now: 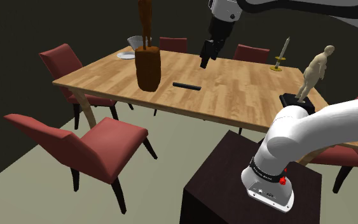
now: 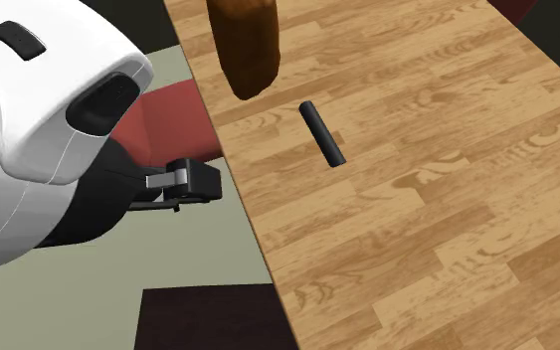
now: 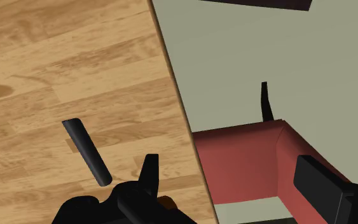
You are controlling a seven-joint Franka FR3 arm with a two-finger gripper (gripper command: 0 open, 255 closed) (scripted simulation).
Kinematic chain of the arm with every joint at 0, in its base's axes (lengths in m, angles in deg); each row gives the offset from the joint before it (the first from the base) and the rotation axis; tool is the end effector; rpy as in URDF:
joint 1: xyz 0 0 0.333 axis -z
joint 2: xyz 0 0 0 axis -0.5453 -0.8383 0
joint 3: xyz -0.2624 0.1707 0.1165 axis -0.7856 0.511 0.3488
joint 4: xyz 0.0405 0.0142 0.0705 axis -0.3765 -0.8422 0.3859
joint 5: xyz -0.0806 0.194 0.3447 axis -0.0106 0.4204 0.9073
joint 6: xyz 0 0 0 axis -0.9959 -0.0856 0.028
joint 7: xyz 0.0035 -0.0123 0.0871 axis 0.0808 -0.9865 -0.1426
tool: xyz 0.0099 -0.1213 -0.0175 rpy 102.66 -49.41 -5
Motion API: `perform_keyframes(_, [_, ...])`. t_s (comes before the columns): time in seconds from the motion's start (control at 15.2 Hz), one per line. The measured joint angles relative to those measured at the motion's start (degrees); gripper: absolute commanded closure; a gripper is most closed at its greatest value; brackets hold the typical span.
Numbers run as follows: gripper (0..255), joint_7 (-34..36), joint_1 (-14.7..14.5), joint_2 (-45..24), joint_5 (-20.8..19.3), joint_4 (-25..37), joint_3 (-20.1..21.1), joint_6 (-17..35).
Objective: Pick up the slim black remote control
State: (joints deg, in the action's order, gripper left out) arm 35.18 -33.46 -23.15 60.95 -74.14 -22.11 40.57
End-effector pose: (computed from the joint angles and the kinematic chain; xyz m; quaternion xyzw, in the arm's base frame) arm 0.3137 0.0156 0.6383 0.9926 0.0454 0.1084 0.0307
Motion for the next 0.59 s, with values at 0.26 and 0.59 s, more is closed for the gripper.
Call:
perform_keyframes(0.26, [0,-2.7,0.3,-3.0,-0.7,0.3,-2.3,1.9])
perform_keyframes(0.59, [0,-8.9,0.7,-10.3,-1.6,0.8,-7.4,6.7])
